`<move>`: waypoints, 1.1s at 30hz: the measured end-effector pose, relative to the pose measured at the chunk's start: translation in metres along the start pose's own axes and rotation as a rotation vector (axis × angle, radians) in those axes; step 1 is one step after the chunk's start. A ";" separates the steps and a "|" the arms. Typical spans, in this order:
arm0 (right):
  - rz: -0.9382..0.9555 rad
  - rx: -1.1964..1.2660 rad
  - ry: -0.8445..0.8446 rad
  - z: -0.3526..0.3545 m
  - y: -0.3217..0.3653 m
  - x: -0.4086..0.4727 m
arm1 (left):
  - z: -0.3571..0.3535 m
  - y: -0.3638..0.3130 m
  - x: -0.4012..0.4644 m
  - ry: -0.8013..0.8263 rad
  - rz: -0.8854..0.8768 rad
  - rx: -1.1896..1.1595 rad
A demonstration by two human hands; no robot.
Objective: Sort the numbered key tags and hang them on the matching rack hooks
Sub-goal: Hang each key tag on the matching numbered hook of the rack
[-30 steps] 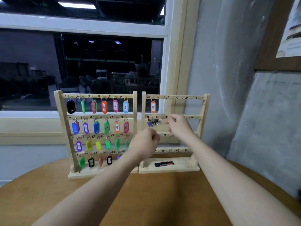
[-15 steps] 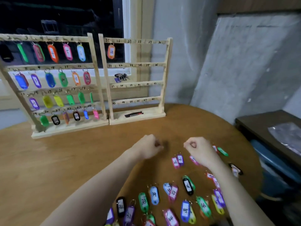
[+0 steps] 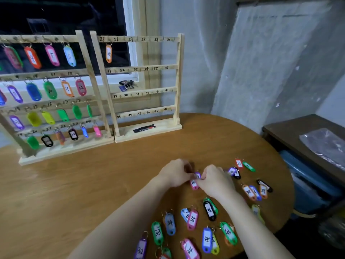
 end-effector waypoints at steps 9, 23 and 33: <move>-0.022 -0.005 -0.008 0.000 -0.005 0.013 | 0.004 0.006 -0.006 -0.065 0.029 0.006; -0.041 -0.014 0.014 0.000 0.005 0.021 | 0.005 0.010 -0.025 -0.060 -0.069 0.028; 0.186 0.374 0.050 0.010 0.003 0.017 | 0.029 0.020 -0.038 -0.106 -0.113 -0.048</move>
Point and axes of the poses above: each hand's wrist, its own x-axis towards the middle knuckle, its own z-axis out of the back of the hand, y = z × x, the point moved 6 cm from there along x, towards the middle knuckle, and after that the axes turned 10 degrees about y, right-handed, at the moved point
